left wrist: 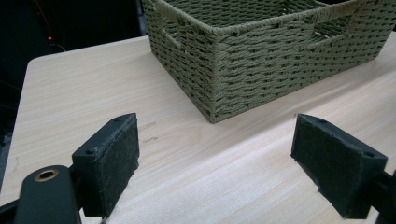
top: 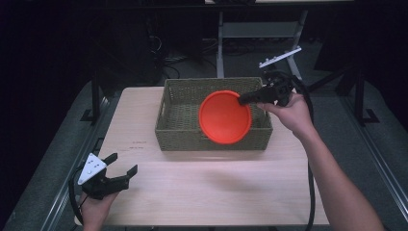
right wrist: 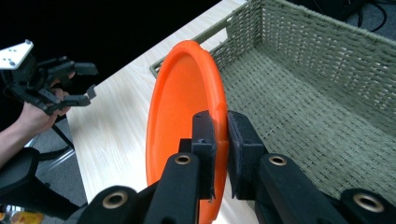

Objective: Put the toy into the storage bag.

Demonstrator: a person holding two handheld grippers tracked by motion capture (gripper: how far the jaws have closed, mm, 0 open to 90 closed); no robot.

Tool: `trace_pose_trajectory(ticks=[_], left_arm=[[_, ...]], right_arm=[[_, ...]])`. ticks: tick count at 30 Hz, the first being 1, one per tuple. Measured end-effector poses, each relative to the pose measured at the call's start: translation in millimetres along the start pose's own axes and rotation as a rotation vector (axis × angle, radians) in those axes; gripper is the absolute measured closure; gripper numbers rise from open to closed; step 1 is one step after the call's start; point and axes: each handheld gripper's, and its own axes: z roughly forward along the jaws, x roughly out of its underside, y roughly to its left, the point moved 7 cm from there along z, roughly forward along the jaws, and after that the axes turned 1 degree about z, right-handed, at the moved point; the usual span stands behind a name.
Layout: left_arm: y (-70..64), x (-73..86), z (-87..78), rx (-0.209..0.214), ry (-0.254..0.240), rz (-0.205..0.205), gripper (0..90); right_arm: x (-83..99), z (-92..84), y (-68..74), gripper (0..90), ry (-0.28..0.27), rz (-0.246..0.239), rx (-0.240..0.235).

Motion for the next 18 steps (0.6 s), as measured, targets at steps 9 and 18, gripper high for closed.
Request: trace_pose_trajectory(ticks=[9,18], left_arm=[[0.1,-0.1,0.7,0.002,0.0,0.0,14.7],[0.3,-0.2,0.0,0.004,-0.001,0.003,14.7]], right_arm=[[-8.3,-3.7,-7.9,82.0,-0.009,0.019,0.02],[-12.8,-5.0,-18.8,82.0,-0.022,0.045,0.039]])
